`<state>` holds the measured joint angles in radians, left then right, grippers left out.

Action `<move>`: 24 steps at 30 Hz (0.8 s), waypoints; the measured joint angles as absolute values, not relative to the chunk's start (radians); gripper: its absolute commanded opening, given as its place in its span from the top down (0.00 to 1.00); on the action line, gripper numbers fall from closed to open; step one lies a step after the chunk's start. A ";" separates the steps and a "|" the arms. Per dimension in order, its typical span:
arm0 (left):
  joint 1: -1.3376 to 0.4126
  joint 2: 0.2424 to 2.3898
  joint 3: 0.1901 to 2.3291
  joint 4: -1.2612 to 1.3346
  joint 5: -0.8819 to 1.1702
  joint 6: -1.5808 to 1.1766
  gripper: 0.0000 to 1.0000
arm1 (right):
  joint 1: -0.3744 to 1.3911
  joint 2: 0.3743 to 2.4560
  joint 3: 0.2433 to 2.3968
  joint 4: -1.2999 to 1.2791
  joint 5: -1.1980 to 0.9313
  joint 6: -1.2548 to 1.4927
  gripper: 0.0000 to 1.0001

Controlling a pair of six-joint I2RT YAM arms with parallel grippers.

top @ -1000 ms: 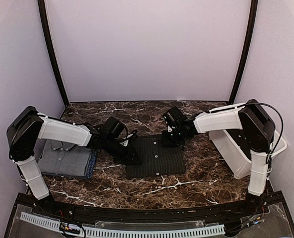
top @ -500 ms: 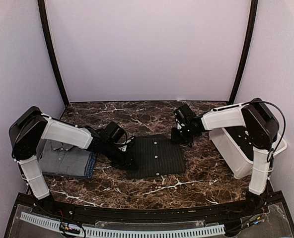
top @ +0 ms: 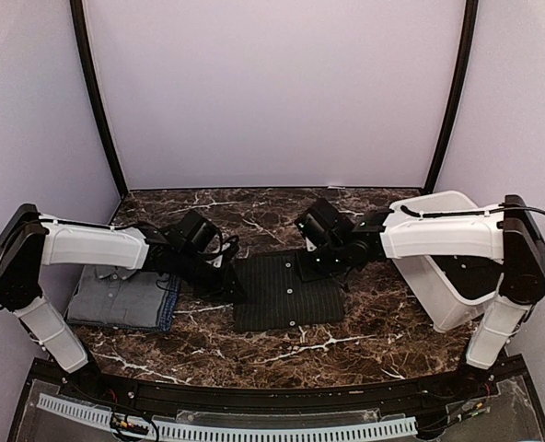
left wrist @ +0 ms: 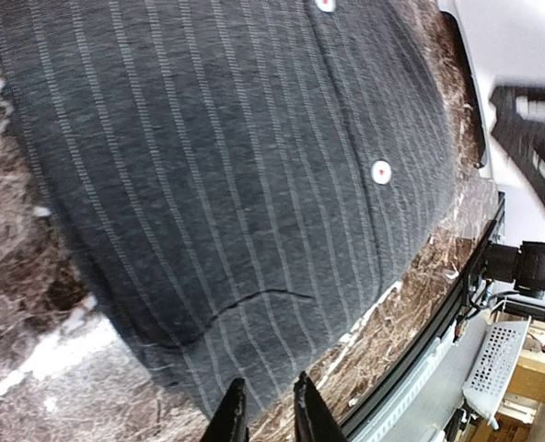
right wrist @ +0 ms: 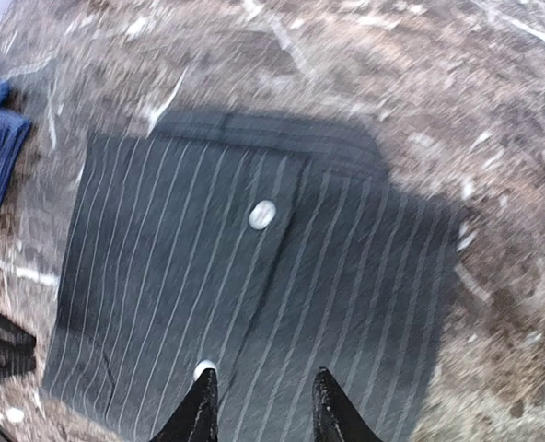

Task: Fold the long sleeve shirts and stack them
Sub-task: Smooth out the square-folded shirt at the center of the board.

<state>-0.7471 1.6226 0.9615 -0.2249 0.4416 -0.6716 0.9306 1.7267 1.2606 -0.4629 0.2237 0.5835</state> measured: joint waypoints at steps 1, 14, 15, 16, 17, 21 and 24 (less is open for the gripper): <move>-0.743 1.622 0.962 -0.232 0.437 -0.674 0.82 | 0.955 1.728 1.255 -0.470 0.226 0.591 0.68; -0.682 1.621 0.912 -0.237 0.425 -0.693 0.74 | 1.101 1.847 1.180 -0.493 0.226 0.694 0.65; -0.682 1.621 0.907 -0.235 0.425 -0.693 0.71 | 1.103 1.848 1.180 -0.493 0.227 0.697 0.64; -0.682 1.621 0.904 -0.234 0.426 -0.693 0.70 | 1.103 1.846 1.180 -0.494 0.229 0.700 0.63; -0.682 1.621 0.901 -0.233 0.426 -0.693 0.68 | 1.104 1.843 1.180 -0.495 0.231 0.704 0.62; -0.682 1.621 0.891 -0.230 0.427 -0.694 0.62 | 1.105 1.813 1.176 -0.516 0.242 0.717 0.60; -0.682 1.621 0.884 -0.213 0.428 -0.693 0.60 | 1.105 1.755 1.159 -0.533 0.252 0.724 0.61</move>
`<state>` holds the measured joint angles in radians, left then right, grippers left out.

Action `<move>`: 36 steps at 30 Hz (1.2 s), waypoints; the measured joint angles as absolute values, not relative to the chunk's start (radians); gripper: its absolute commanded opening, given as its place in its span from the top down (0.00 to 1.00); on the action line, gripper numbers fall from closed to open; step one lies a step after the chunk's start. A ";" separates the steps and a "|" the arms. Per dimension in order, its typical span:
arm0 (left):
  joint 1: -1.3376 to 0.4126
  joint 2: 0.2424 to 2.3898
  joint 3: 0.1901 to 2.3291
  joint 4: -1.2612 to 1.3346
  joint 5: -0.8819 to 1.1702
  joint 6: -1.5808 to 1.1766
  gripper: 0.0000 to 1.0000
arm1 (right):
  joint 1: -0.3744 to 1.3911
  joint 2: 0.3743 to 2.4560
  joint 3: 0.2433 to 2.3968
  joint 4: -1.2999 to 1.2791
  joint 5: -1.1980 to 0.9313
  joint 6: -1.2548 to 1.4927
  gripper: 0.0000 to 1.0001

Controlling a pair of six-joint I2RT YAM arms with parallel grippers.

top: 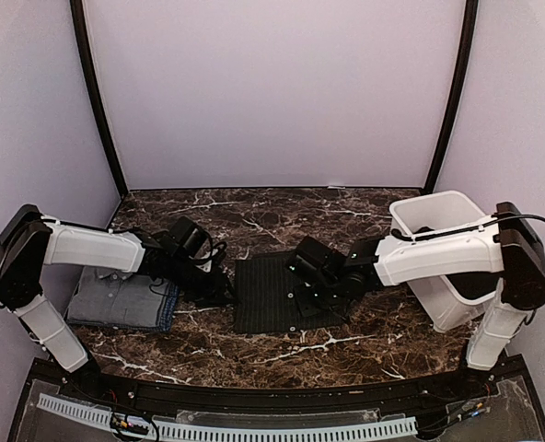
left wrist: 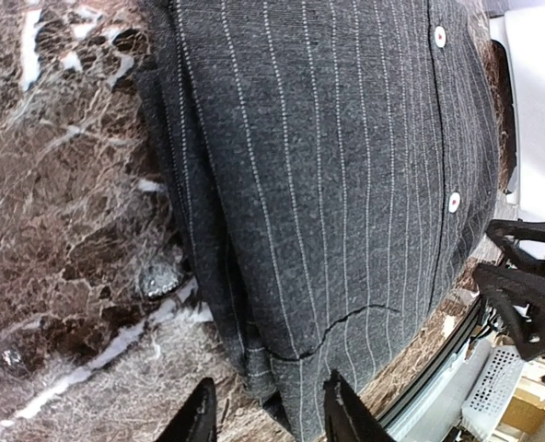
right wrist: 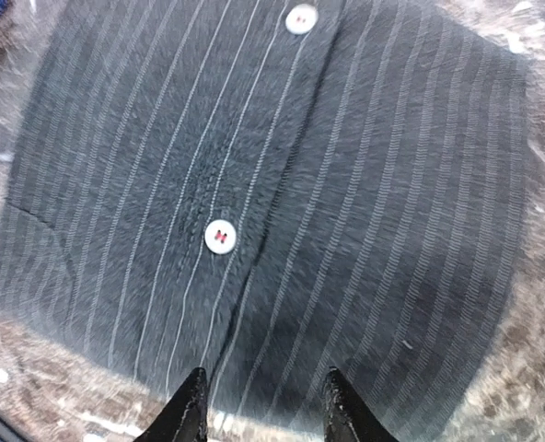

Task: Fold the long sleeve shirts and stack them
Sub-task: Smooth out the square-folded shirt at the center of the board.

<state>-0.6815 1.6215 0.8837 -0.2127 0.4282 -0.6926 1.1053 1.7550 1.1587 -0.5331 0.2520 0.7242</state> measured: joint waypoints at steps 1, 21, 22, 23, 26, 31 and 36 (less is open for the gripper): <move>-0.682 1.622 0.882 -0.207 0.429 -0.693 0.59 | 1.105 1.731 1.148 -0.536 0.256 0.728 0.62; -0.682 1.731 0.876 -0.099 0.407 -0.725 0.71 | 1.033 1.573 0.810 -0.442 0.192 0.809 0.78; -0.682 1.731 0.875 -0.096 0.406 -0.727 0.71 | 1.033 1.573 0.809 -0.441 0.188 0.810 0.78; -0.682 1.732 0.874 -0.094 0.405 -0.730 0.71 | 1.033 1.573 0.809 -0.440 0.186 0.811 0.78; -0.682 1.732 0.870 -0.085 0.405 -0.738 0.72 | 1.033 1.566 0.809 -0.443 0.183 0.811 0.77; -0.682 1.734 0.868 -0.075 0.411 -0.754 0.71 | 1.033 1.525 0.834 -0.484 0.191 0.808 0.76; -0.681 1.741 0.868 -0.068 0.411 -0.776 0.73 | 1.022 1.472 0.876 -0.501 0.211 0.801 0.75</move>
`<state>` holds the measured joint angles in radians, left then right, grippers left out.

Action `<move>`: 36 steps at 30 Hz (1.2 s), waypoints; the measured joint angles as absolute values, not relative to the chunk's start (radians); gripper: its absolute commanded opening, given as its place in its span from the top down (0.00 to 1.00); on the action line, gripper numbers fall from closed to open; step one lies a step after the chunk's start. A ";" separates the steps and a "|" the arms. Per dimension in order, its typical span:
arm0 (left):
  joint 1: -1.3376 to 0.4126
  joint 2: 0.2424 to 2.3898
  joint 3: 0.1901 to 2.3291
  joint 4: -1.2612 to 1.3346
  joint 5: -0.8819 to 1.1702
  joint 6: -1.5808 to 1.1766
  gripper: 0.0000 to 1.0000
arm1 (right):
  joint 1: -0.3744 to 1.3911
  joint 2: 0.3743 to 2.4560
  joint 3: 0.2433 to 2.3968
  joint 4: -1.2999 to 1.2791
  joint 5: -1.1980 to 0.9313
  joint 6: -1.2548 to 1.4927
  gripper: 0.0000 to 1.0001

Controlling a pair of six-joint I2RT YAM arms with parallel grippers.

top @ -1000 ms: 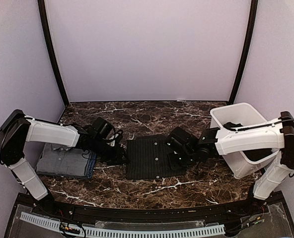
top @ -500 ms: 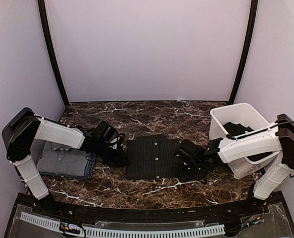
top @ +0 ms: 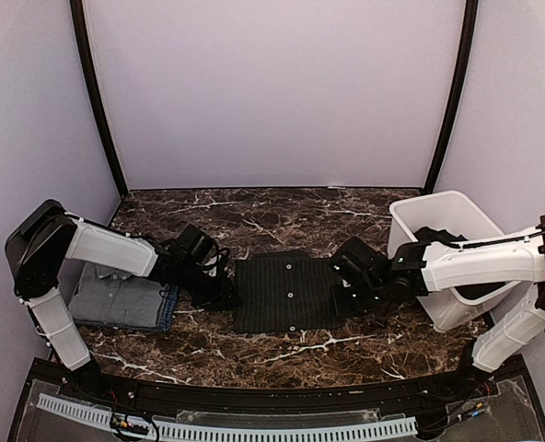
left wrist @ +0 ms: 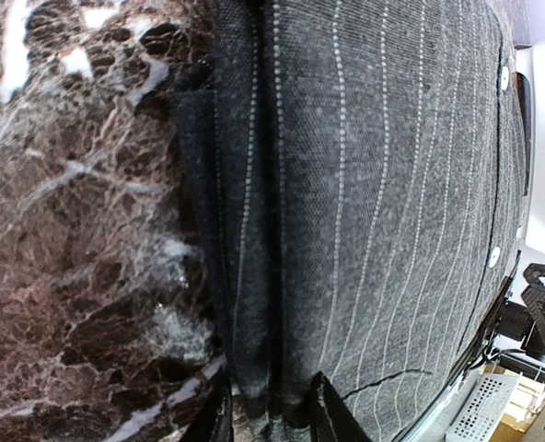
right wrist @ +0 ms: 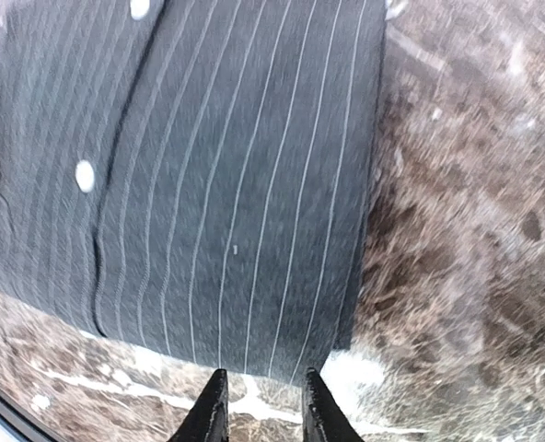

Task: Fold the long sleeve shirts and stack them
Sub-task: Smooth out the square-folded shirt at the center of the board.

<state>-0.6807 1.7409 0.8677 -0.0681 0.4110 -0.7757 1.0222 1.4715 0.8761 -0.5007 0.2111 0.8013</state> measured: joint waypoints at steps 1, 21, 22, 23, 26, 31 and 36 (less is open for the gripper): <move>-0.681 1.743 0.868 -0.064 0.411 -0.780 0.73 | 1.015 1.464 0.882 -0.501 0.215 0.798 0.75; -0.686 1.773 0.847 0.031 0.432 -0.850 0.92 | 0.927 1.691 0.929 -0.382 0.240 0.733 0.77; -0.686 1.773 0.846 0.033 0.432 -0.850 0.95 | 0.927 1.691 0.925 -0.379 0.240 0.733 0.76; -0.686 1.774 0.844 0.036 0.434 -0.853 0.96 | 0.927 1.689 0.922 -0.377 0.240 0.734 0.76; -0.686 1.776 0.842 0.039 0.437 -0.858 1.00 | 0.927 1.672 0.920 -0.376 0.240 0.734 0.74; -0.686 1.774 0.844 0.035 0.434 -0.860 1.00 | 0.927 1.615 0.923 -0.393 0.242 0.732 0.71; -0.686 1.758 0.860 -0.033 0.408 -0.828 1.00 | 0.927 1.590 0.952 -0.411 0.249 0.729 0.69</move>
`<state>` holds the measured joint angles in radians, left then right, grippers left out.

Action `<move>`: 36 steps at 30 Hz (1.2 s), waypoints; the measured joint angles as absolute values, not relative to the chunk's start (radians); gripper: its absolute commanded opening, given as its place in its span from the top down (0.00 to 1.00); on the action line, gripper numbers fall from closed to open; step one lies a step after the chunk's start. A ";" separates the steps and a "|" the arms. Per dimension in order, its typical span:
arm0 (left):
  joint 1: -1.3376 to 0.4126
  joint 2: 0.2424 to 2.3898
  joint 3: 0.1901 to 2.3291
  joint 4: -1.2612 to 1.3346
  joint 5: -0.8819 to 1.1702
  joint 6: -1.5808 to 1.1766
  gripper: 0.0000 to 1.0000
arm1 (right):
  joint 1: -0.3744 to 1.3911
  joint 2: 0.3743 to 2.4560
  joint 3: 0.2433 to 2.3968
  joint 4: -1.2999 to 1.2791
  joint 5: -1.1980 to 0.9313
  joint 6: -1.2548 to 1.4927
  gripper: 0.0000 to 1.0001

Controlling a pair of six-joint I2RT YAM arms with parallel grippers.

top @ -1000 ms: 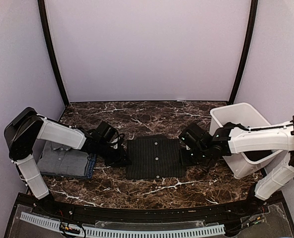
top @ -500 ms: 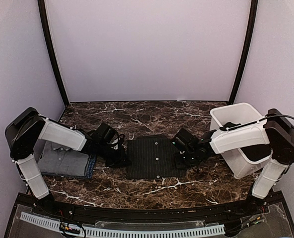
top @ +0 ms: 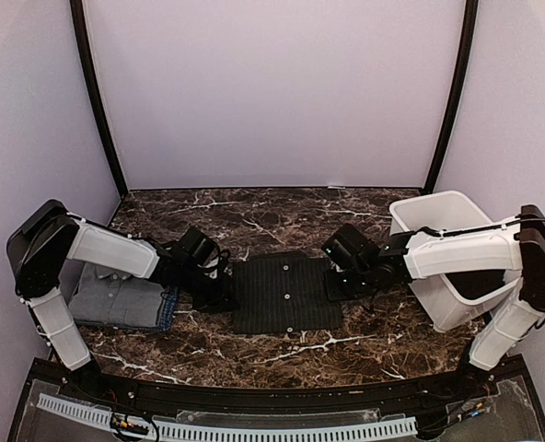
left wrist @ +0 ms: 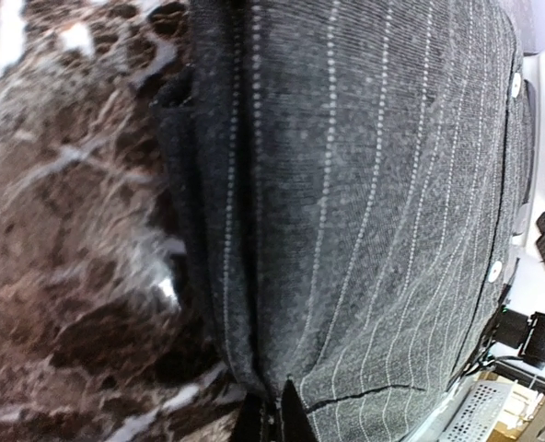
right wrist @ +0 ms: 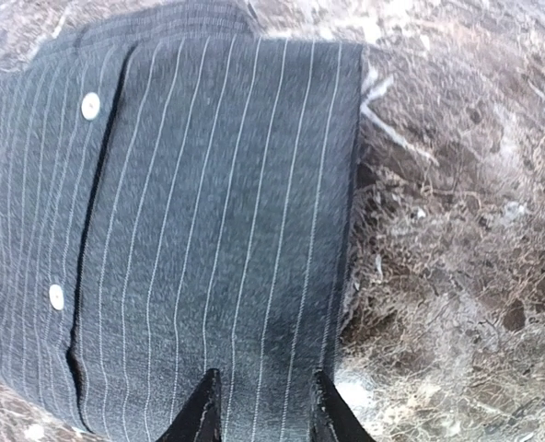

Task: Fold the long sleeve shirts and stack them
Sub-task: Smooth out the square-folded shirt at the center of the board, then turn over the square folded shirt at the center of the board.

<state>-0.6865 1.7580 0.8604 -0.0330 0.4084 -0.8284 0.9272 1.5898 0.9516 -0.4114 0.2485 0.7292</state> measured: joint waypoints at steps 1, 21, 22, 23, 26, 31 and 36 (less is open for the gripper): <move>-0.685 1.752 0.863 -0.055 0.403 -0.815 1.00 | 0.927 1.587 0.957 -0.413 0.249 0.727 0.69; -0.560 1.671 0.876 -0.318 0.430 -0.586 1.00 | 0.927 1.705 1.015 -0.336 0.176 0.707 0.69; -0.558 1.671 0.875 -0.318 0.431 -0.585 1.00 | 0.927 1.715 1.019 -0.331 0.172 0.707 0.69; -0.556 1.671 0.875 -0.318 0.431 -0.584 1.00 | 0.927 1.723 1.023 -0.325 0.169 0.707 0.69; -0.552 1.671 0.875 -0.318 0.432 -0.583 0.97 | 0.927 1.745 1.029 -0.312 0.157 0.704 0.70; -0.551 1.671 0.875 -0.319 0.422 -0.576 0.82 | 0.927 1.771 1.034 -0.307 0.154 0.704 0.72; -0.551 1.671 0.874 -0.327 0.391 -0.574 0.64 | 0.927 1.773 1.024 -0.297 0.154 0.708 0.74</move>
